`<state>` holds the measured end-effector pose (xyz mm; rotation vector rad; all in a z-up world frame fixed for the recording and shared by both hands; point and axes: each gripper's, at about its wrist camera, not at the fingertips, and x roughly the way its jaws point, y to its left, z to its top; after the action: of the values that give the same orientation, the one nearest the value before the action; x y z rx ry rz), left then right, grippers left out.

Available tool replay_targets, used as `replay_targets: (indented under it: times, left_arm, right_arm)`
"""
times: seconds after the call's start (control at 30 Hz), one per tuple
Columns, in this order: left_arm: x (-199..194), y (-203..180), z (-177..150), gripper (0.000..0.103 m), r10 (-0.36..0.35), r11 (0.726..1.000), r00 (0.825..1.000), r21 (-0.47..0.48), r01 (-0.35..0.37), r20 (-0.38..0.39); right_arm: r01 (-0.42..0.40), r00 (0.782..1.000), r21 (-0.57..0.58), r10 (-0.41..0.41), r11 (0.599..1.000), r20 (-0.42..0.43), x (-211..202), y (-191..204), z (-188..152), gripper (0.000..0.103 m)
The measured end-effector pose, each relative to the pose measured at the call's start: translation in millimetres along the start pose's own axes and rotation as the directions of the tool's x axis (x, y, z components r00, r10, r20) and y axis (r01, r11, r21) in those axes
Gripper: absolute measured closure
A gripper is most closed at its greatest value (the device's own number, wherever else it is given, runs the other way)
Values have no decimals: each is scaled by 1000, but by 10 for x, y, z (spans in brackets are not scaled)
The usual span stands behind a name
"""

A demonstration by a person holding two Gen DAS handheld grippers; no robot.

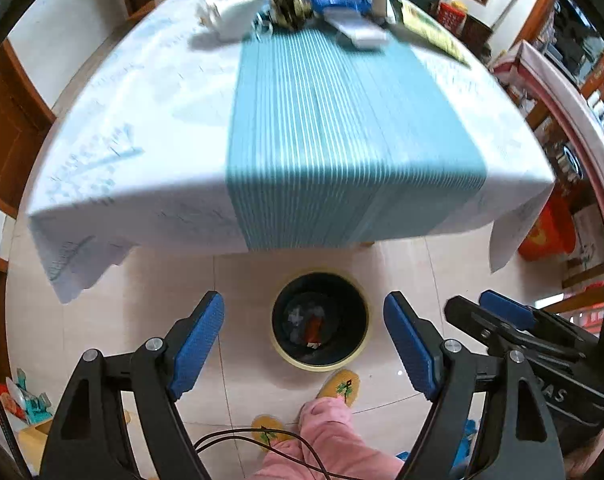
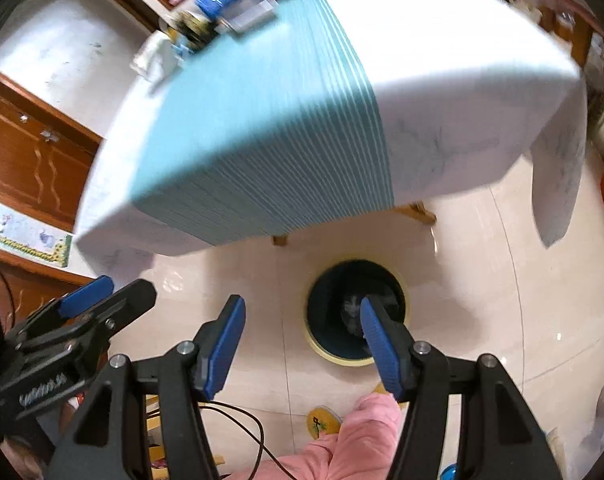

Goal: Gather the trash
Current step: 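Open both tools to drop the box and bottle into the bin, then move both tools back toward the trash on the table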

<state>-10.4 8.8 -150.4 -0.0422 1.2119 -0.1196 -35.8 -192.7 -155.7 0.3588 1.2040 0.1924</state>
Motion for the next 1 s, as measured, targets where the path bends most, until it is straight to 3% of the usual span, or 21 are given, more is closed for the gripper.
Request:
replay_targets:
  times: [0.17, 0.3, 0.53, 0.7, 1.0]
  left_arm:
    - [-405, 31, 222, 22, -28, 999, 1000, -39, 28, 9]
    - [-723, 50, 435, 22, -10, 998, 999, -60, 14, 53]
    - [-1172, 48, 816, 22, 35, 996, 991, -90, -24, 129]
    - [-1226, 107, 1038, 22, 56, 993, 989, -110, -40, 140]
    - [-1041, 323, 1592, 22, 67, 992, 988, -114, -52, 137]
  right_arm:
    - [-17, 997, -87, 23, 996, 67, -473, 224, 192, 43]
    - [-15, 993, -161, 35, 987, 117, -739, 364, 353, 43]
    - [92, 967, -278, -20, 956, 253, -1076, 516, 697, 43]
    - [139, 955, -278, -54, 951, 293, -1115, 497, 948, 43]
    - [130, 955, -287, -41, 949, 294, -972, 628, 1287, 43]
